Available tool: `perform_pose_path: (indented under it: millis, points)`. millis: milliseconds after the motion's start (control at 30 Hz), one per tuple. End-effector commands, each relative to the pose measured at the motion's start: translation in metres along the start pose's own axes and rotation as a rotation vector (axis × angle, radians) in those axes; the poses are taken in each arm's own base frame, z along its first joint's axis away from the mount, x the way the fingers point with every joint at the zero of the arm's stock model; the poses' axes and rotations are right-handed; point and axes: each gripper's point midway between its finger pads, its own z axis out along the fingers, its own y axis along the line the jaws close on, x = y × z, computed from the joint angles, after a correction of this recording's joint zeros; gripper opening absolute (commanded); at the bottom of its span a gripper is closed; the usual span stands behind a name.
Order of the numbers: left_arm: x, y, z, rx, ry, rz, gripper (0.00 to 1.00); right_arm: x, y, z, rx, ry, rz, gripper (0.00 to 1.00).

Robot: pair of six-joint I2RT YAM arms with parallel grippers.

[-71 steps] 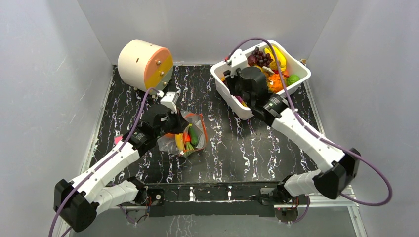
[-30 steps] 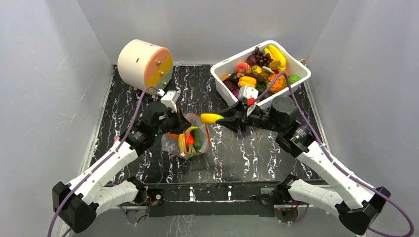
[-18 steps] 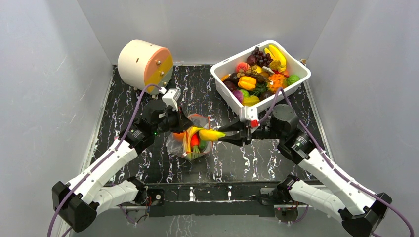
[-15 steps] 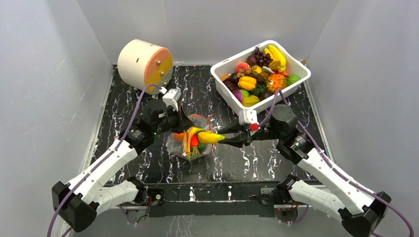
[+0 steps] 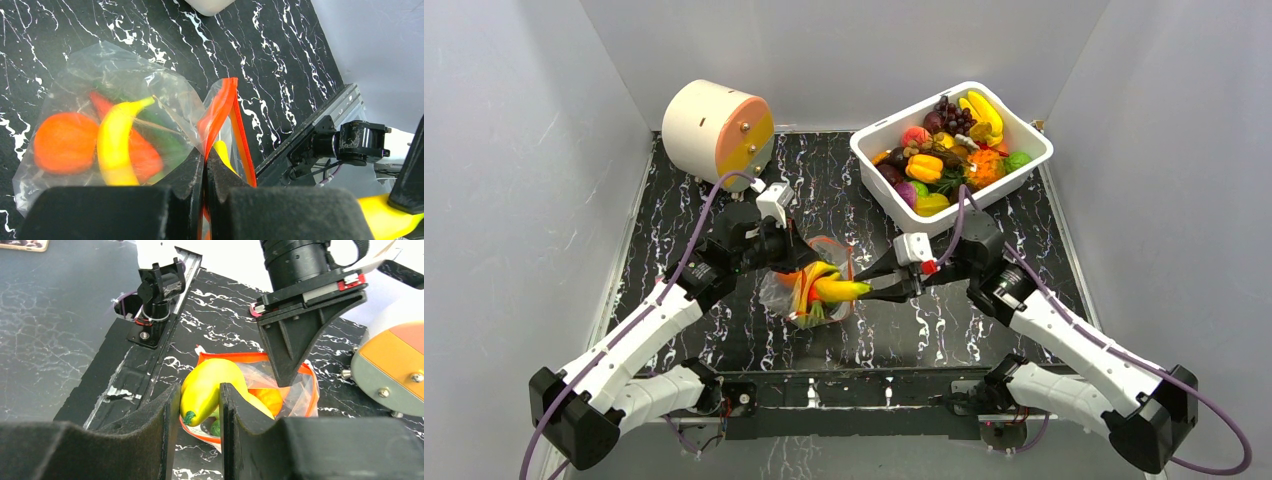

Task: Place the food in the zip-top bag and seal the zipper
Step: Place the fake fruit in the zipper food storage bag.

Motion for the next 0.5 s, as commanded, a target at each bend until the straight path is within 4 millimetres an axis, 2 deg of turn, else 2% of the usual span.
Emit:
perform_pose_path:
  millis: [0,200,467]
  points:
    - [-0.009,-0.014,-0.009,0.048,-0.025,0.024,0.0,-0.013,0.005,0.007,-0.061,-0.052,-0.096,0.09]
    - [-0.008,-0.015,-0.011,0.058,-0.029,0.026,0.0,-0.013,0.009,0.011,-0.09,-0.053,-0.114,0.09]
    - [-0.001,-0.015,-0.011,0.074,-0.015,0.038,0.0,0.039,-0.008,0.014,-0.018,0.14,-0.114,0.08]
